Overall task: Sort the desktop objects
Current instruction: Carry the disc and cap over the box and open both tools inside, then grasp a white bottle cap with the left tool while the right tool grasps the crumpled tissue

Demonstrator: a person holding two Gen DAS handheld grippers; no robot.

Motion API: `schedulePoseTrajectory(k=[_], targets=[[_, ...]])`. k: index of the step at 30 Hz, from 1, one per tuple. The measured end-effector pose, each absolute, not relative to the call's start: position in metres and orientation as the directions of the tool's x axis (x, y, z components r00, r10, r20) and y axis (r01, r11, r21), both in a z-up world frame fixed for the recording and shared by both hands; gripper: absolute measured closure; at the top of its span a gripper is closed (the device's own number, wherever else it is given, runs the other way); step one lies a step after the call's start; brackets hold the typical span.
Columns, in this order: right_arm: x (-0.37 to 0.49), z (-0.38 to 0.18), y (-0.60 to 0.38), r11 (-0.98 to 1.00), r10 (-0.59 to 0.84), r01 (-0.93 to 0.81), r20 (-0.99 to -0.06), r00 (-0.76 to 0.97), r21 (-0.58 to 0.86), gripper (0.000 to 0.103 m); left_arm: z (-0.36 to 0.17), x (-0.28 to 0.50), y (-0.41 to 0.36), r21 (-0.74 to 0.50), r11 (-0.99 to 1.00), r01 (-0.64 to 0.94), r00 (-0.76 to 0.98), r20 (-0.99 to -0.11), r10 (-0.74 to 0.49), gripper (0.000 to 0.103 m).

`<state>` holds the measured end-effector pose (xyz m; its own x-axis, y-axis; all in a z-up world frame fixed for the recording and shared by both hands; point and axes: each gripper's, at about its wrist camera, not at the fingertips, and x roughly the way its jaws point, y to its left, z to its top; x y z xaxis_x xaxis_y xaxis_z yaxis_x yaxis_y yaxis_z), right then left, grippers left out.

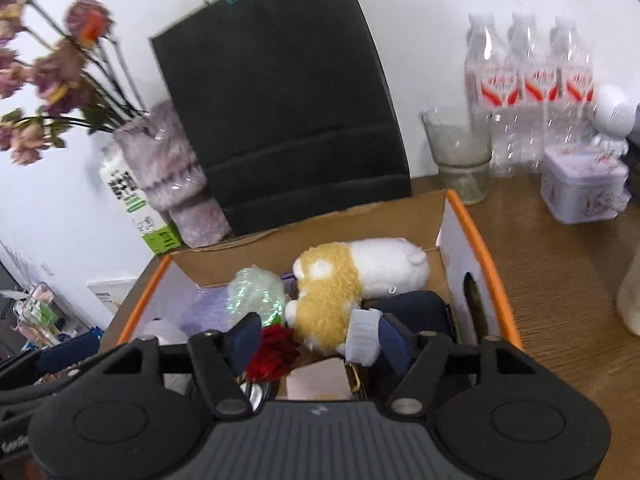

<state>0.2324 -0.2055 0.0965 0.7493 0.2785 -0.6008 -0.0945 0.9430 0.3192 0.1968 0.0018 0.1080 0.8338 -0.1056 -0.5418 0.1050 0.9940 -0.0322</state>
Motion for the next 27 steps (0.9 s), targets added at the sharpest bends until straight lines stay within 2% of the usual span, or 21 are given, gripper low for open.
schedulePoseTrajectory(k=[3,6,8,12,19,27], targets=[[0.196,0.105,-0.210,0.949,0.270,-0.113,-0.578,0.770,0.293,0.027,0.108,0.167,0.005,-0.050,0.996,0.080,0.842,-0.531,-0.094,0.022],[0.149,0.100,-0.211,0.951,0.275,-0.132,-0.568,0.776,0.281,0.026,0.097,0.126,0.007,-0.090,0.994,0.069,0.841,-0.530,-0.107,0.014],[0.120,0.090,-0.208,0.955,0.270,-0.142,-0.570,0.776,0.259,0.026,0.085,0.101,0.003,-0.070,0.993,0.096,0.838,-0.533,-0.118,0.010],[0.071,0.060,-0.193,0.975,0.212,-0.121,-0.612,0.762,0.187,0.026,0.057,0.053,-0.005,-0.016,0.996,0.090,0.815,-0.573,-0.083,0.010],[0.003,0.034,-0.173,0.970,0.245,-0.188,-0.614,0.750,0.156,0.026,0.021,-0.011,0.001,-0.008,0.998,0.070,0.792,-0.607,-0.060,0.008],[-0.028,0.016,-0.167,0.969,0.244,-0.208,-0.620,0.746,0.132,0.024,0.006,-0.027,0.000,0.010,0.998,0.067,0.775,-0.630,-0.045,0.005]])
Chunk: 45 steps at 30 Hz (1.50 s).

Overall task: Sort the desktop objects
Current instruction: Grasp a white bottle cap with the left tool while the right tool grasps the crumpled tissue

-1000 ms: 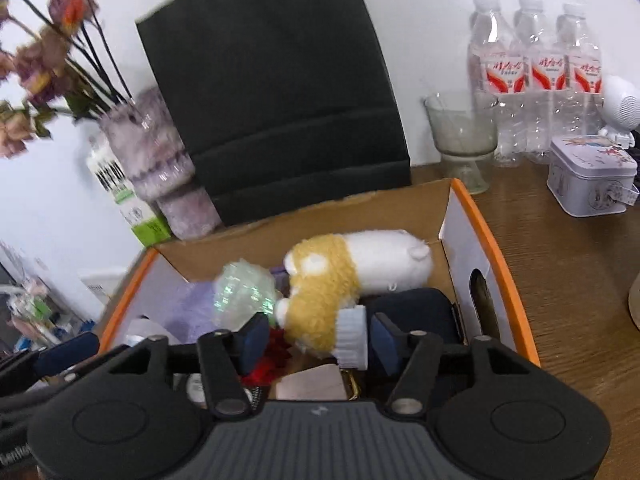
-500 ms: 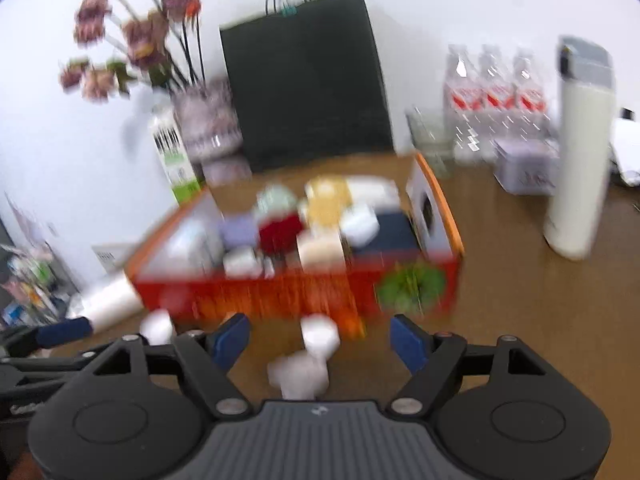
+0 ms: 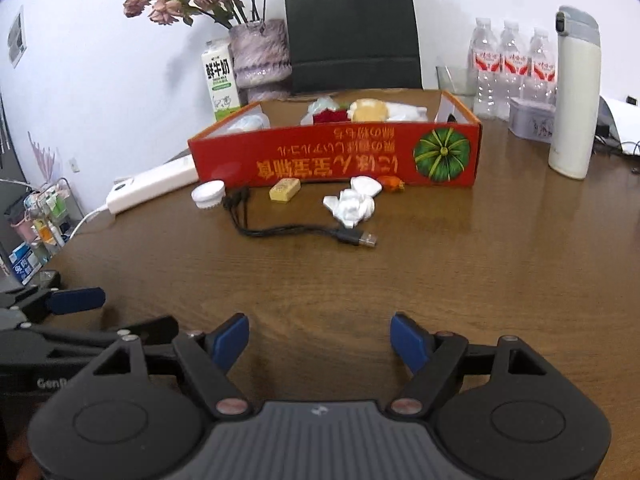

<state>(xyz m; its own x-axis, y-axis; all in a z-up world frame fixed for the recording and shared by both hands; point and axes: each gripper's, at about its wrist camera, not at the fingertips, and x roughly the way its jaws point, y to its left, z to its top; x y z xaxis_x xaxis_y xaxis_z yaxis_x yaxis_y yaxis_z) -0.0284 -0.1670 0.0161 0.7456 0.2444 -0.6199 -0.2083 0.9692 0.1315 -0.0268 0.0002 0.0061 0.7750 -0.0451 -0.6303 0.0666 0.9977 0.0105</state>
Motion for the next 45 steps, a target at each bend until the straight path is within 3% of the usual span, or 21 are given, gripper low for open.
schedulePoseTrajectory(k=[10,14,21,23,25,27,32,39,45], targets=[[-0.005,0.029,-0.172,0.967,0.253,-0.205,-0.596,0.762,0.148,0.028,0.026,0.006,0.010,0.009,1.000,0.029,0.833,-0.553,-0.019,0.009],[0.027,0.042,-0.171,0.970,0.243,-0.209,-0.556,0.795,0.125,0.033,0.034,0.056,0.023,-0.030,0.999,-0.034,0.829,-0.559,0.012,0.033],[0.095,0.038,-0.170,0.972,0.232,-0.202,-0.605,0.762,0.118,0.042,0.028,0.131,0.038,-0.063,0.994,-0.092,0.811,-0.583,0.038,0.033],[0.103,0.030,-0.166,0.973,0.228,-0.203,-0.629,0.743,0.113,0.048,0.021,0.140,0.040,-0.076,0.993,-0.089,0.796,-0.605,0.025,0.036],[0.105,0.021,-0.166,0.970,0.241,-0.209,-0.640,0.730,0.127,0.065,0.014,0.142,0.040,-0.086,0.994,-0.075,0.785,-0.619,0.006,0.042],[0.104,0.015,-0.166,0.969,0.243,-0.208,-0.630,0.738,0.130,0.077,0.009,0.140,0.037,-0.052,0.996,-0.077,0.789,-0.614,0.029,0.063],[0.095,0.018,-0.171,0.967,0.254,-0.200,-0.591,0.766,0.156,0.082,0.012,0.134,0.034,-0.033,0.997,-0.071,0.794,-0.607,0.037,0.063],[0.051,0.046,-0.170,0.963,0.270,-0.227,-0.509,0.817,0.146,0.082,0.052,0.070,0.023,-0.073,0.996,-0.042,0.860,-0.511,-0.001,0.063],[0.003,0.043,-0.161,0.955,0.297,-0.261,-0.533,0.792,0.143,0.082,0.045,0.007,0.005,-0.093,0.995,0.043,0.832,-0.548,-0.087,0.063]])
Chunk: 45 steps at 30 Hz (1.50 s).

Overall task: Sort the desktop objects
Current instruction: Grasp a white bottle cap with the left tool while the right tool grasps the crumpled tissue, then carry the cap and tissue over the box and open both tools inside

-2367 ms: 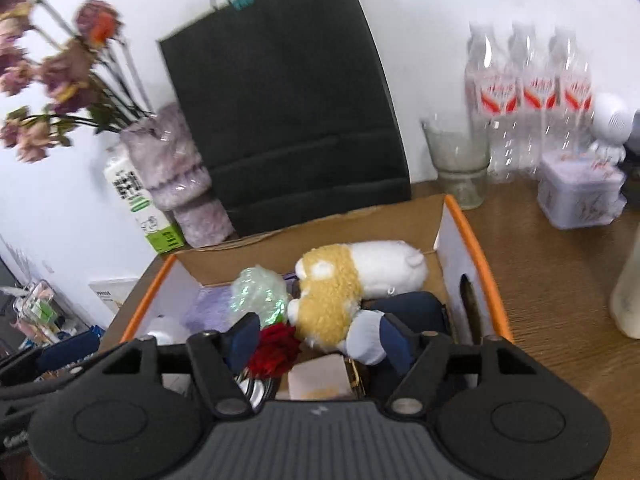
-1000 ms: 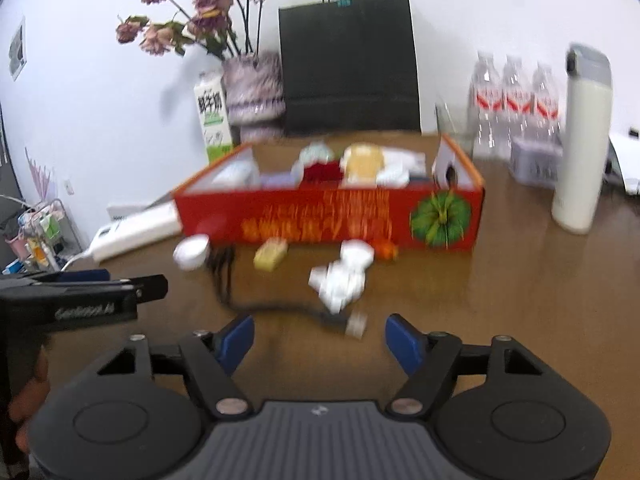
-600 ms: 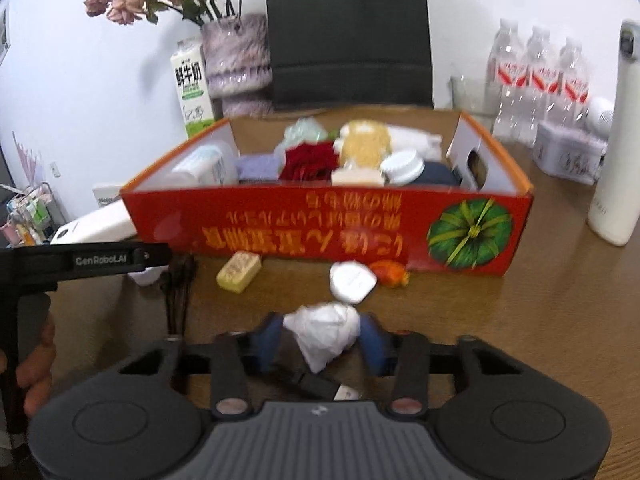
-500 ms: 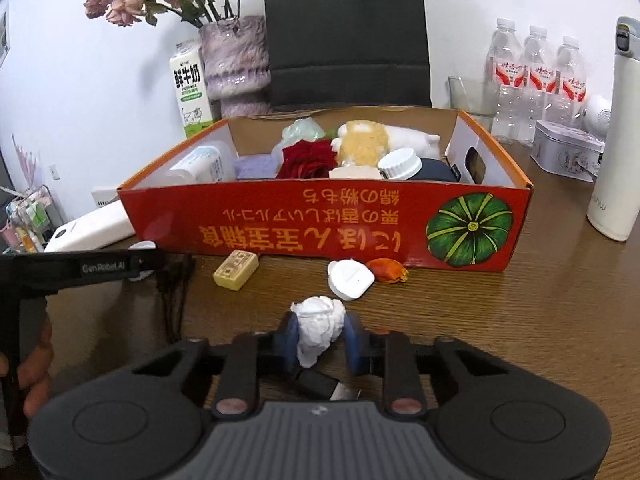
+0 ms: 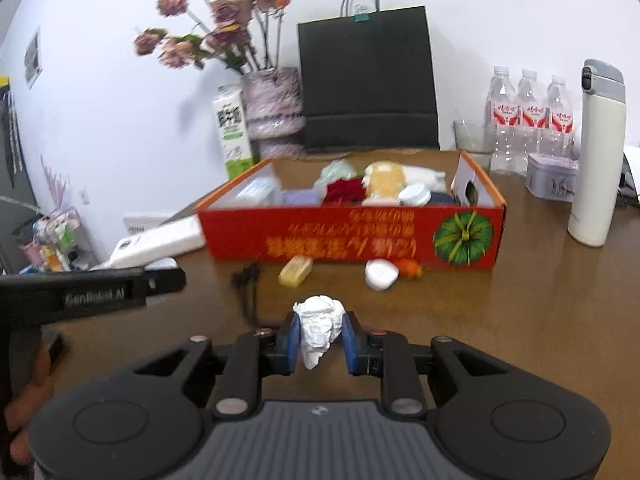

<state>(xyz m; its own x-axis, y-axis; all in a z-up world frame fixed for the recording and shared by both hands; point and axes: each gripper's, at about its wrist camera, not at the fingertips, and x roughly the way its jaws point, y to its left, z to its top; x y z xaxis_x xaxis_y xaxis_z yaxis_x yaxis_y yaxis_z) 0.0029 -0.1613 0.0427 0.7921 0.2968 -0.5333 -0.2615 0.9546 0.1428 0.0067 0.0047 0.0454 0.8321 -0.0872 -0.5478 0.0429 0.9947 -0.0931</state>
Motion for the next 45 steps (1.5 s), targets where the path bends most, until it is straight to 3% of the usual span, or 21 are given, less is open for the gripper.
schedulePoseTrajectory(k=[7,14,19,24,29,33,36,39,40,42,45], targets=[[-0.038,0.032,-0.157,0.955,0.294,-0.264,-0.570,0.767,0.137,0.082,0.028,-0.035,-0.013,-0.078,0.990,0.118,0.796,-0.588,-0.142,0.063],[-0.047,0.057,-0.165,0.954,0.299,-0.263,-0.524,0.798,0.144,0.082,0.050,-0.041,-0.015,-0.065,0.988,0.142,0.829,-0.537,-0.154,0.063],[-0.011,0.100,-0.167,0.946,0.321,-0.308,-0.461,0.828,0.106,0.082,0.107,0.007,0.007,-0.026,0.982,0.185,0.873,-0.455,-0.177,0.063],[0.084,0.142,-0.167,0.920,0.392,-0.349,-0.414,0.821,0.180,0.082,0.150,0.118,0.018,-0.028,0.977,0.212,0.866,-0.458,-0.201,0.063],[0.226,0.144,-0.158,0.901,0.429,-0.315,-0.502,0.751,0.299,0.082,0.122,0.259,0.014,0.028,0.982,0.189,0.782,-0.608,-0.134,0.063],[0.322,0.120,-0.140,0.905,0.419,-0.265,-0.598,0.683,0.332,0.082,0.092,0.331,0.022,0.027,0.987,0.157,0.733,-0.673,-0.098,0.062],[0.373,0.096,-0.124,0.909,0.412,-0.238,-0.657,0.631,0.341,0.082,0.074,0.357,0.026,0.044,0.986,0.158,0.696,-0.713,-0.080,0.058],[0.401,0.071,-0.112,0.919,0.391,-0.204,-0.723,0.569,0.336,0.075,0.067,0.357,0.031,0.050,0.983,0.178,0.690,-0.718,-0.088,0.051],[0.403,0.065,-0.109,0.923,0.384,-0.205,-0.729,0.567,0.327,0.065,0.068,0.355,0.032,0.042,0.980,0.194,0.688,-0.718,-0.105,0.049],[0.400,0.060,-0.107,0.906,0.424,-0.242,-0.713,0.558,0.349,0.058,0.072,0.350,0.033,0.055,0.975,0.215,0.698,-0.707,-0.114,0.047],[0.392,0.070,-0.113,0.887,0.459,-0.249,-0.686,0.565,0.389,0.057,0.088,0.341,0.037,0.072,0.976,0.207,0.718,-0.688,-0.102,0.038]])
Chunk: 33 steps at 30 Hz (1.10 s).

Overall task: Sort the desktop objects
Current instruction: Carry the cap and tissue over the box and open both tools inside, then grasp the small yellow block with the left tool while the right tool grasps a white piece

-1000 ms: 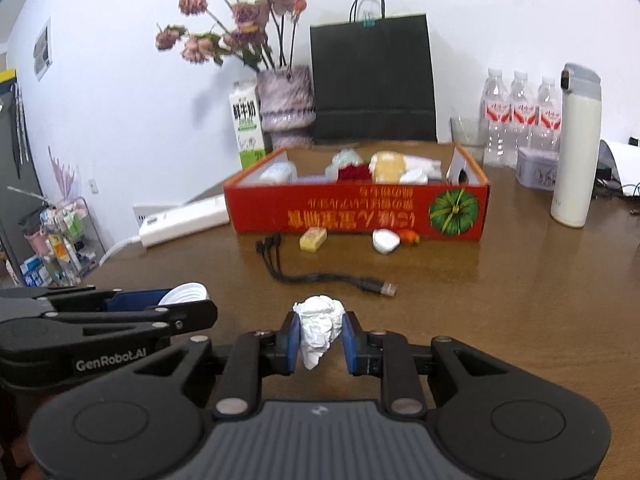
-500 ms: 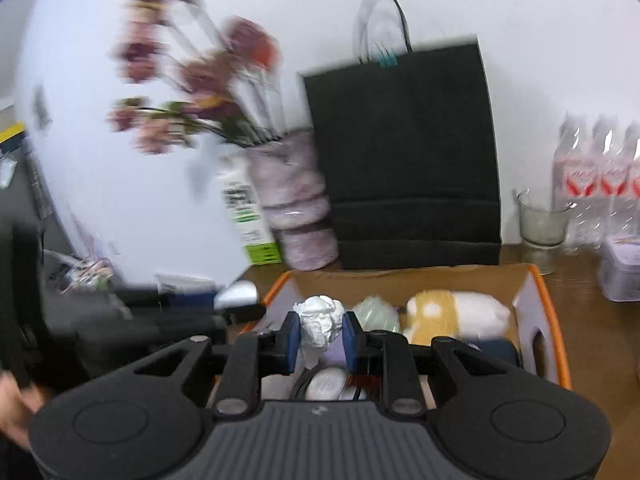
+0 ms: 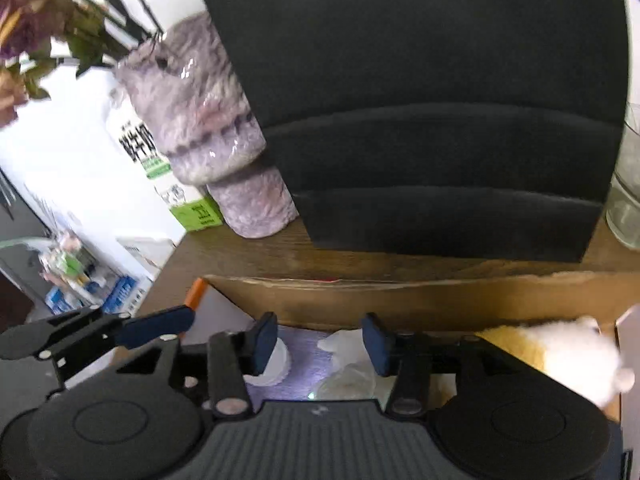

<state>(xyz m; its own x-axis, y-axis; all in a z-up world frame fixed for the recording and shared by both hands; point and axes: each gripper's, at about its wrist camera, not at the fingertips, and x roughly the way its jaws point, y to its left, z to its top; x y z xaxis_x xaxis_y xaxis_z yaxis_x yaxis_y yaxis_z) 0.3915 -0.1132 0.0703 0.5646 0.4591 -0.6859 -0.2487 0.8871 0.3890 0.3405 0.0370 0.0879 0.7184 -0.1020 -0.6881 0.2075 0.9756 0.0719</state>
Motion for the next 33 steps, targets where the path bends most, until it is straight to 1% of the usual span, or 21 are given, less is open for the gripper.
schedulePoseTrajectory(k=[2,3,4,5,6,7,8,10,12,13,15,18,20,22,26,28,30,33], targets=[[0.377,0.088,-0.119,0.895,0.442,-0.253,-0.664,0.603,0.367,0.056,0.105,0.326,0.044,0.075,0.981,0.177,0.734,-0.674,-0.081,0.036],[0.365,0.100,-0.122,0.912,0.407,-0.248,-0.657,0.634,0.327,0.052,0.111,0.319,0.049,0.071,0.983,0.168,0.735,-0.674,-0.077,0.034],[0.350,0.110,-0.126,0.926,0.375,-0.244,-0.647,0.664,0.287,0.045,0.121,0.307,0.054,0.061,0.985,0.159,0.737,-0.672,-0.077,0.031],[0.335,0.120,-0.130,0.938,0.347,-0.241,-0.631,0.693,0.250,0.041,0.129,0.294,0.059,0.047,0.988,0.148,0.743,-0.665,-0.079,0.024],[0.318,0.130,-0.134,0.945,0.326,-0.243,-0.616,0.717,0.217,0.032,0.139,0.280,0.064,0.033,0.990,0.134,0.753,-0.653,-0.080,0.017],[0.303,0.135,-0.137,0.949,0.314,-0.250,-0.606,0.731,0.191,0.028,0.146,0.264,0.069,0.017,0.993,0.118,0.767,-0.637,-0.081,0.014],[0.283,0.138,-0.140,0.953,0.303,-0.256,-0.599,0.742,0.165,0.028,0.151,0.250,0.072,0.005,0.995,0.098,0.776,-0.626,-0.074,0.007],[0.253,0.137,-0.146,0.959,0.277,-0.251,-0.601,0.749,0.129,0.028,0.156,0.216,0.073,0.000,1.000,0.031,0.791,-0.611,-0.025,0.002],[0.218,0.126,-0.148,0.964,0.255,-0.246,-0.601,0.758,0.099,0.028,0.151,0.181,0.063,0.016,0.999,-0.027,0.811,-0.585,0.032,0.001],[0.199,0.120,-0.150,0.966,0.247,-0.240,-0.599,0.762,0.093,0.028,0.146,0.160,0.055,0.010,1.000,-0.027,0.823,-0.568,0.028,0.000],[0.157,0.105,-0.158,0.968,0.242,-0.231,-0.599,0.763,0.097,0.028,0.131,0.118,0.039,-0.048,0.999,0.000,0.841,-0.540,-0.026,0.000],[0.101,0.080,-0.164,0.969,0.244,-0.215,-0.598,0.763,0.121,0.028,0.102,0.067,0.019,-0.117,0.993,0.026,0.835,-0.543,-0.086,0.000],[0.066,0.065,-0.165,0.969,0.241,-0.223,-0.599,0.764,0.105,0.028,0.080,0.037,0.008,-0.123,0.992,0.034,0.830,-0.550,-0.097,0.000],[0.032,0.052,-0.167,0.974,0.217,-0.209,-0.598,0.771,0.083,0.027,0.059,0.010,-0.001,-0.086,0.996,0.028,0.833,-0.549,-0.071,0.000],[-0.012,0.031,-0.173,0.977,0.204,-0.203,-0.588,0.783,0.070,0.027,0.032,-0.022,-0.009,0.014,0.999,0.033,0.844,-0.535,-0.021,0.000],[-0.022,0.024,-0.173,0.980,0.187,-0.189,-0.585,0.789,0.059,0.027,0.025,-0.026,-0.009,0.014,1.000,0.019,0.843,-0.538,-0.008,0.000],[-0.027,0.019,-0.170,0.980,0.184,-0.196,-0.585,0.790,0.043,0.027,0.021,-0.029,-0.005,-0.015,0.999,0.035,0.835,-0.549,-0.038,0.000],[-0.027,0.017,-0.165,0.979,0.177,-0.202,-0.593,0.785,0.026,0.027,0.017,-0.027,-0.005,-0.020,0.999,0.033,0.829,-0.558,-0.039,0.000]])
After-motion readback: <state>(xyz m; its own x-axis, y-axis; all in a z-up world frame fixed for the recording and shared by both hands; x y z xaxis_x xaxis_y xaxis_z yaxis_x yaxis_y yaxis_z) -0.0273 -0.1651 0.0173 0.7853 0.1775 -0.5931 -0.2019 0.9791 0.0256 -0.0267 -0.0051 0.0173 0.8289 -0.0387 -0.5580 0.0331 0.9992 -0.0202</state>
